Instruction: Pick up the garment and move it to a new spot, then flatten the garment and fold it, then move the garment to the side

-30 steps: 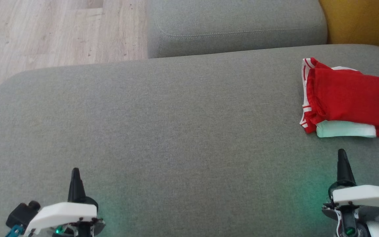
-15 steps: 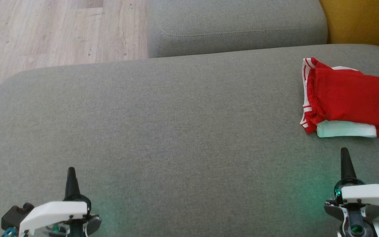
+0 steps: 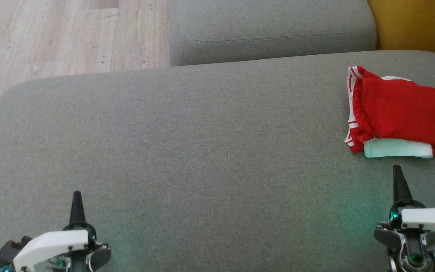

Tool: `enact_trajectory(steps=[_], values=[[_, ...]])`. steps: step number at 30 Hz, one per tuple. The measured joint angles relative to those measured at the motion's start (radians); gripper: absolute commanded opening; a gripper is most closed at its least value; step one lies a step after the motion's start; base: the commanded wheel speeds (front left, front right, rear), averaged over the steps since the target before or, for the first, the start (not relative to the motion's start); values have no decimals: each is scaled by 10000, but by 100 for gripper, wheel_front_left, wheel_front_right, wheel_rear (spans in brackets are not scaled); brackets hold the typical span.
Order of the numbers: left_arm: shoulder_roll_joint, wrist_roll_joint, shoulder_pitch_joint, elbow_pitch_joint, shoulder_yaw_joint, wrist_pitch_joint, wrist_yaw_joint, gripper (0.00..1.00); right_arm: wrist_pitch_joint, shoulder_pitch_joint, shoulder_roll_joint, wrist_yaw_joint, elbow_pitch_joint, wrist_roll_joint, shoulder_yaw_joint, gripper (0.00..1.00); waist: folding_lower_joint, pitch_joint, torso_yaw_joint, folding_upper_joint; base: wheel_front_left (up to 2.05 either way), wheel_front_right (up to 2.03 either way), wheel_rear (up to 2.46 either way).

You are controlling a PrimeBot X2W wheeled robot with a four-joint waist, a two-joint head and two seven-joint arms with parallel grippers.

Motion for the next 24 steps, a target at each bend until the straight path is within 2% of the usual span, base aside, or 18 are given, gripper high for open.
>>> enact_trajectory(steps=[24], values=[[-4,-2261,-179,-155,489,685,-247,0,623,-68,0,0,-263,2623,-205,0,0,24,17,0,0,0,0]])
